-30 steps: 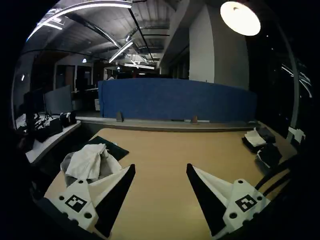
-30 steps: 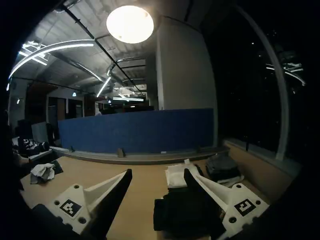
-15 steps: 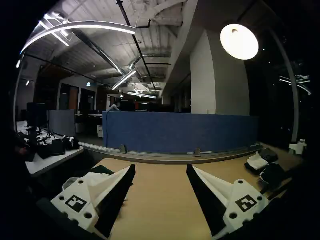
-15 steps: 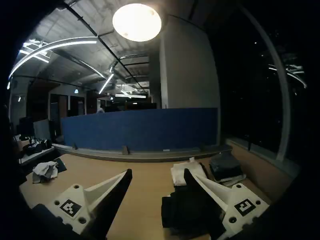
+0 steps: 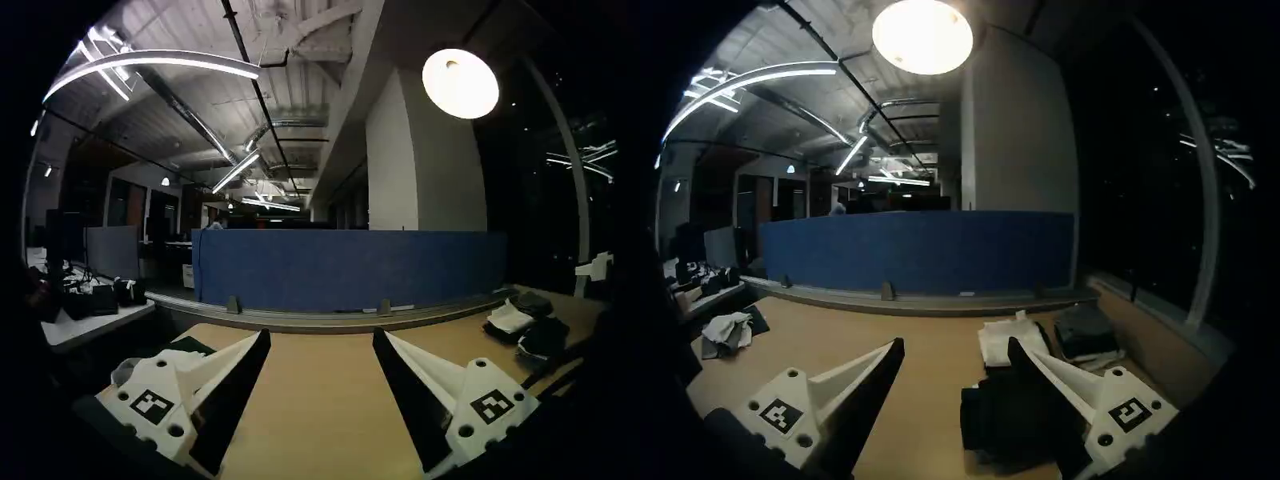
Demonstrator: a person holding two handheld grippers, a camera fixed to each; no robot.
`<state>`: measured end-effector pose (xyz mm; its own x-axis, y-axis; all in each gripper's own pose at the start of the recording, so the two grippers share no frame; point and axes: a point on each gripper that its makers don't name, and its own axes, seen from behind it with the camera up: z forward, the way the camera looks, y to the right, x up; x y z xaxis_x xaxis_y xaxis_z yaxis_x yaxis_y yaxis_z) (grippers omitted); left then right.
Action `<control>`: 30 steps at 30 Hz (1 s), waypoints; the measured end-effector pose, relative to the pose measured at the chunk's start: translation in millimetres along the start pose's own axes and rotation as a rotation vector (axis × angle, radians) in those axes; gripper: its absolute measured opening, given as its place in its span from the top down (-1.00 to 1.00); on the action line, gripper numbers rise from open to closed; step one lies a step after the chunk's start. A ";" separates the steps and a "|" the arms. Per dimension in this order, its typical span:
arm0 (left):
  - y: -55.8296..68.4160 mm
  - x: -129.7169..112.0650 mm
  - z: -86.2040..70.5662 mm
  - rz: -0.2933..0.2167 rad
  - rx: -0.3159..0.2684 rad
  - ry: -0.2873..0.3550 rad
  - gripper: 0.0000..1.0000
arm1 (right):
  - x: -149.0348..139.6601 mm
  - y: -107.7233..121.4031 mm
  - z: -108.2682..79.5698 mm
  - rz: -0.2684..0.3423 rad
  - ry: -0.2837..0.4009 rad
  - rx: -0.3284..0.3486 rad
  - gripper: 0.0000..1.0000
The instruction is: Fold towel
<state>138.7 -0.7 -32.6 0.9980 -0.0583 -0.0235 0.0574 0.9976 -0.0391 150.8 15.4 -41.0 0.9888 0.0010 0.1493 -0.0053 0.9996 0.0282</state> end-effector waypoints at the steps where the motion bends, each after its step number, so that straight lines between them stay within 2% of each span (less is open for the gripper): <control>1: 0.0 -2.9 0.1 0.002 -0.001 0.004 -0.89 | -0.1 0.2 0.3 -0.006 -0.003 -0.001 -1.00; 9: 1.1 -34.8 4.4 0.023 0.016 0.017 -0.90 | -2.9 -0.4 10.3 -0.041 -0.034 -0.016 -1.00; 18: -5.3 -68.4 8.6 0.045 0.044 0.032 -0.91 | -8.9 -5.8 28.8 -0.071 -0.053 -0.030 -1.00; 24: -9.2 -87.8 13.8 0.025 0.056 0.042 -0.90 | -7.9 -19.6 39.3 -0.105 -0.046 -0.019 -1.00; 30: -3.1 -107.4 19.7 0.013 0.049 0.035 -0.90 | -8.8 -35.1 47.1 -0.117 -0.036 0.002 -1.00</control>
<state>31.8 3.1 -10.2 0.9972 -0.0457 -0.0587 0.0463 0.9989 0.0100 135.3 -21.1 3.2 0.9766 -0.1171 0.1806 0.1098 0.9927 0.0499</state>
